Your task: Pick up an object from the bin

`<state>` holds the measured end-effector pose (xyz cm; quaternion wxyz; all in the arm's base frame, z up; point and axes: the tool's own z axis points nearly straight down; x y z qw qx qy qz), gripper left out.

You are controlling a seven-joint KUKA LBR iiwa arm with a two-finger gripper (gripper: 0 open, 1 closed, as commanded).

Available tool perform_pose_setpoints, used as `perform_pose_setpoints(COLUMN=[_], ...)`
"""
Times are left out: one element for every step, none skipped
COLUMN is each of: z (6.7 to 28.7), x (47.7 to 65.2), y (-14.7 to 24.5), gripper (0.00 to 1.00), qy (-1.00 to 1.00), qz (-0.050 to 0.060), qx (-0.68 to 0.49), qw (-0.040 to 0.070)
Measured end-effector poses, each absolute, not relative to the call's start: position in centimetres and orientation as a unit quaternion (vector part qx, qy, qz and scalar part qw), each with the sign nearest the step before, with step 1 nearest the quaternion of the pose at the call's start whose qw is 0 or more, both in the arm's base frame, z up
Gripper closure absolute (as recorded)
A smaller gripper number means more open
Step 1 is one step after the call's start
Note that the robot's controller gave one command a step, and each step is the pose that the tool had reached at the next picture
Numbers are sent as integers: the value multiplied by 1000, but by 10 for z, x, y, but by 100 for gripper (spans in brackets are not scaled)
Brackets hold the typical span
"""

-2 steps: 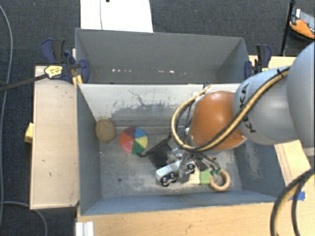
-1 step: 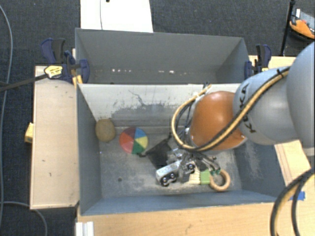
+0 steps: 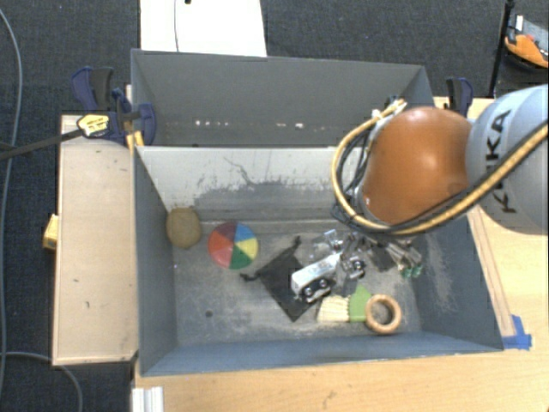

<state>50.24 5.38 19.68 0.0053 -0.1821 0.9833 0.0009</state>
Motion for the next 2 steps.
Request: perform_pose_setpoints(z=[197, 188], x=[502, 500], y=[54, 57], gripper=[100, 100], qy=[983, 980], qz=[1, 1], qx=[-182, -199], qw=[5, 6])
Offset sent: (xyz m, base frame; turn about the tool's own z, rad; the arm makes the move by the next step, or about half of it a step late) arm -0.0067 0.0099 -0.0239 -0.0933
